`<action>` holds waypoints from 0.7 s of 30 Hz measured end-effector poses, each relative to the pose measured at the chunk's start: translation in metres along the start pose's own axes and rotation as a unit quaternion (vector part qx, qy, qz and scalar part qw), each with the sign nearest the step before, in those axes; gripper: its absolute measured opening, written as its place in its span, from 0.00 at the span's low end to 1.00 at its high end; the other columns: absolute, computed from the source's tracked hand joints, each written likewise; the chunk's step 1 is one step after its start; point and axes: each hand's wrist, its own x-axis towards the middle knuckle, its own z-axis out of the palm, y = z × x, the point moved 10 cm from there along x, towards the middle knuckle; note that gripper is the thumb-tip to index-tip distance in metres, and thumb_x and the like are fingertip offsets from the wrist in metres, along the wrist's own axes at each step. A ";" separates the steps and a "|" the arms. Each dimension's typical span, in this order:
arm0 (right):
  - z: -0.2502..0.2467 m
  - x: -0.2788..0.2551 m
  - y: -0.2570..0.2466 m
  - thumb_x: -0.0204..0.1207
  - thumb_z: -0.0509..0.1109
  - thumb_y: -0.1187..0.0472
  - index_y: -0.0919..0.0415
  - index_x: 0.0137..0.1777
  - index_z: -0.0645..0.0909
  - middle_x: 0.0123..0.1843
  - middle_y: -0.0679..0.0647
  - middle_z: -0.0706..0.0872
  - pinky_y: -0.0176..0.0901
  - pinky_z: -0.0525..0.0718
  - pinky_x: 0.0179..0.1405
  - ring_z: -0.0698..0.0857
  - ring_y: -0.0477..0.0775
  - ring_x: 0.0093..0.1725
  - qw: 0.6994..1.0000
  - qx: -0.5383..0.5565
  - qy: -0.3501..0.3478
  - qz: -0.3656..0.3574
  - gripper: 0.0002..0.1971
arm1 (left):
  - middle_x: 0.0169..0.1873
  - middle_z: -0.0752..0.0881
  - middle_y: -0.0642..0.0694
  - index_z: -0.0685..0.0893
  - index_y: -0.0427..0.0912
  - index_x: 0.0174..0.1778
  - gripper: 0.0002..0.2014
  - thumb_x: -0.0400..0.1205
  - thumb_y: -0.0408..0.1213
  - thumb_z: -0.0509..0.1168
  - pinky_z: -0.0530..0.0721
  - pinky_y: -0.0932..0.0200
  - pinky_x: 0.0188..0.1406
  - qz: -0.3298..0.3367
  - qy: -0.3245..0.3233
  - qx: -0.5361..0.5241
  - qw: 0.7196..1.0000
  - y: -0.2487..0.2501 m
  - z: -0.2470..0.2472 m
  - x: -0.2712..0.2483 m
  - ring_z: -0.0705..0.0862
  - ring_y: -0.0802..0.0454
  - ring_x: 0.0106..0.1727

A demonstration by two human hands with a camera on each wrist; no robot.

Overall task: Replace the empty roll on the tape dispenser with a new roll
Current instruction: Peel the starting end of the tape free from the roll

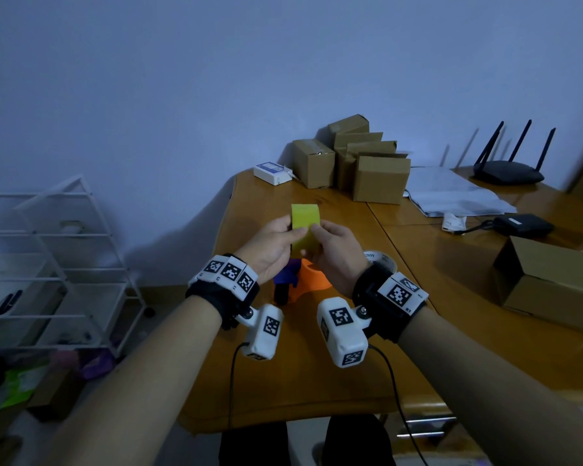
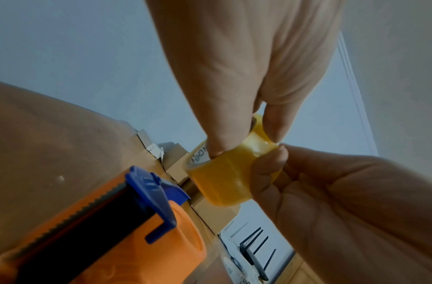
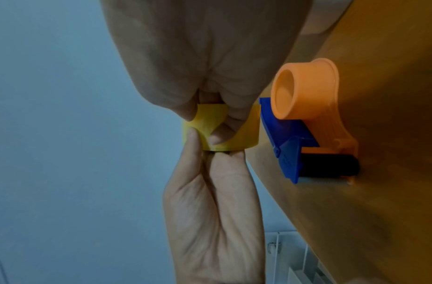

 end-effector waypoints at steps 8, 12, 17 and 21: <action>0.005 -0.003 -0.005 0.84 0.55 0.72 0.71 0.61 0.80 0.48 0.61 0.82 0.37 0.82 0.34 0.80 0.50 0.39 1.000 0.006 -0.030 0.006 0.14 | 0.53 0.85 0.44 0.70 0.34 0.77 0.21 0.87 0.22 0.54 0.80 0.64 0.39 -0.008 -0.019 0.030 0.999 -0.001 0.000 -0.003 0.84 0.55 0.47; -0.005 0.000 -0.005 0.85 0.54 0.69 0.67 0.53 0.83 0.43 0.59 0.82 0.39 0.82 0.33 0.80 0.49 0.36 1.000 -0.012 0.011 0.005 0.14 | 0.58 0.85 0.45 0.71 0.38 0.78 0.21 0.87 0.25 0.56 0.83 0.64 0.45 -0.001 -0.026 0.077 0.997 0.000 0.003 -0.004 0.84 0.54 0.53; -0.008 0.001 0.000 0.85 0.55 0.67 0.68 0.61 0.84 0.46 0.58 0.85 0.39 0.83 0.34 0.83 0.49 0.39 1.000 -0.002 0.008 0.019 0.16 | 0.58 0.85 0.46 0.73 0.38 0.77 0.21 0.87 0.26 0.59 0.84 0.64 0.50 -0.003 -0.026 0.103 0.994 -0.004 -0.002 -0.006 0.85 0.57 0.52; -0.007 0.000 0.001 0.85 0.54 0.69 0.68 0.68 0.80 0.50 0.58 0.85 0.37 0.82 0.31 0.82 0.51 0.43 1.000 -0.002 0.001 0.024 0.18 | 0.56 0.87 0.48 0.74 0.39 0.76 0.20 0.87 0.26 0.59 0.84 0.64 0.50 -0.005 -0.026 0.111 0.994 -0.005 -0.004 -0.007 0.88 0.61 0.50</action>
